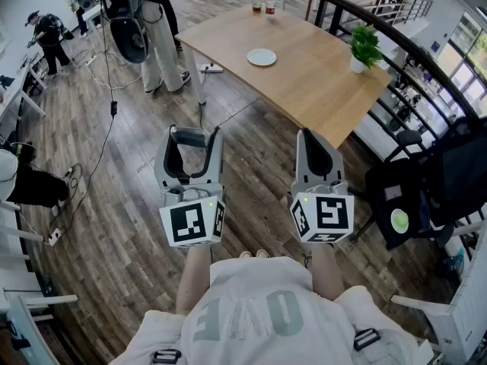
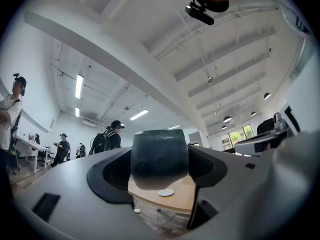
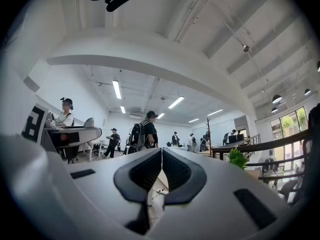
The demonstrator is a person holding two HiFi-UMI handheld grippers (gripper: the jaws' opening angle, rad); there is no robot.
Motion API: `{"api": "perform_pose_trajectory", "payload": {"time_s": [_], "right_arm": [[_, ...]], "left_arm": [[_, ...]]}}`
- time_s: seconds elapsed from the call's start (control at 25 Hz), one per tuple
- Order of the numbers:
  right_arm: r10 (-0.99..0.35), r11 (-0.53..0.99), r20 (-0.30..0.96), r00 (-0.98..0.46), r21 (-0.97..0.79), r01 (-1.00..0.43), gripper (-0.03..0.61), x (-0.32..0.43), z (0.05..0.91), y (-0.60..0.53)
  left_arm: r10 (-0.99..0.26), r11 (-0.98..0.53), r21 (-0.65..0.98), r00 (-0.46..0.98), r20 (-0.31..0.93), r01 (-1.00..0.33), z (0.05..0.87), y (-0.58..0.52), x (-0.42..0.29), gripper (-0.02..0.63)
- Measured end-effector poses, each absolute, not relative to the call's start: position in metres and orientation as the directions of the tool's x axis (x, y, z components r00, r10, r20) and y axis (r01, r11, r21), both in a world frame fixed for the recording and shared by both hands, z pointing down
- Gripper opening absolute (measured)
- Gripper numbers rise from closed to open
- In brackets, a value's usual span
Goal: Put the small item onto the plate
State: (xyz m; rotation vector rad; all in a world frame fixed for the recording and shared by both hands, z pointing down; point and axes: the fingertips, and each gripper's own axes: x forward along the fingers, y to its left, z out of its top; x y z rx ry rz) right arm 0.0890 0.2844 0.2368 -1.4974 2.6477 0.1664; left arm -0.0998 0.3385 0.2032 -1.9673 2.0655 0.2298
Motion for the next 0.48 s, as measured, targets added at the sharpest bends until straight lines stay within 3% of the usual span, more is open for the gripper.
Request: {"api": "perform_pose_trajectory", "payload": {"time_s": [0.48], "right_arm": [[-0.845,0.511,-0.153,-0.513,0.051,-0.858,0.021,0.0904,0.2331,0.2914]], "left_arm": [[-0.944,0.057,-0.066,-0.032,-0.327,-0.996,0.1982,0.3401,-0.1028,0.324]]}}
